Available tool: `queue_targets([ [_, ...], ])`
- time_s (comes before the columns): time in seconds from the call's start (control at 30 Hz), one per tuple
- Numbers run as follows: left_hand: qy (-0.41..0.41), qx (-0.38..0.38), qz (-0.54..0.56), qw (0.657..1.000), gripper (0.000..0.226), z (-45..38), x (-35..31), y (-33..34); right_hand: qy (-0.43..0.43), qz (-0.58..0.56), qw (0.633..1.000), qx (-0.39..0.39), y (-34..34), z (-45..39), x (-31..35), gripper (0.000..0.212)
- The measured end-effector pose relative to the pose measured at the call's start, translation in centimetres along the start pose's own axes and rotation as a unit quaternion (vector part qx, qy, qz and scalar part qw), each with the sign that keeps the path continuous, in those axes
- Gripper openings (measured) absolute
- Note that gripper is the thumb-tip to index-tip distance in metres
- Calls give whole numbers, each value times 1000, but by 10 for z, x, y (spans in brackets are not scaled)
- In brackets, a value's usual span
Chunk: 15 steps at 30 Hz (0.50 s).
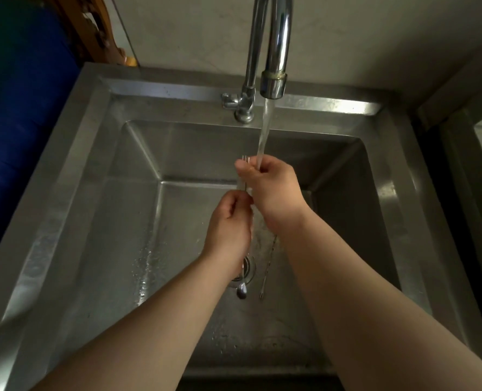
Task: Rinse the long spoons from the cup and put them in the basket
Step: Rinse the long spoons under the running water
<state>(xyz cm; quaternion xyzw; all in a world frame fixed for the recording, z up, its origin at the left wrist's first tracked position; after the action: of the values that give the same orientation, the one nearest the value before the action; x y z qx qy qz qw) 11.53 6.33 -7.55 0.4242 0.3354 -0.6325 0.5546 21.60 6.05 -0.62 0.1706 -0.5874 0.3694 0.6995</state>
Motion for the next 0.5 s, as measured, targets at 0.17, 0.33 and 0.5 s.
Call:
queue_targets([
  [0.17, -46, -2, -9, 999, 57, -1, -7, -1, 39, -32, 997, 62, 5, 11, -12, 28],
  [0.33, -39, 44, 104, 993, 32, -8, -27, 10, 75, -92, 991, 62, 7, 18, -21, 30],
  [0.5, -38, 16, 73, 997, 18, -10, -39, 17, 55, -125, 990, 46, 5, 22, -16, 37],
])
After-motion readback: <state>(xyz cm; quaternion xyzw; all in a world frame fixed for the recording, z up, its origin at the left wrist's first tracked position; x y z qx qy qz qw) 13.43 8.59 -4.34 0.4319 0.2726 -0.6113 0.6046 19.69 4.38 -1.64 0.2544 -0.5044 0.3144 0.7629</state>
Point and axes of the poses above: each hand's wrist, its own z-axis away from the middle knuckle, its own y-axis out of the palm, x = y × z, the point moved 6 cm from there along -z, towards the middle knuckle, and after that the axes turned 10 degrees about -x, right-handed, at the moved point
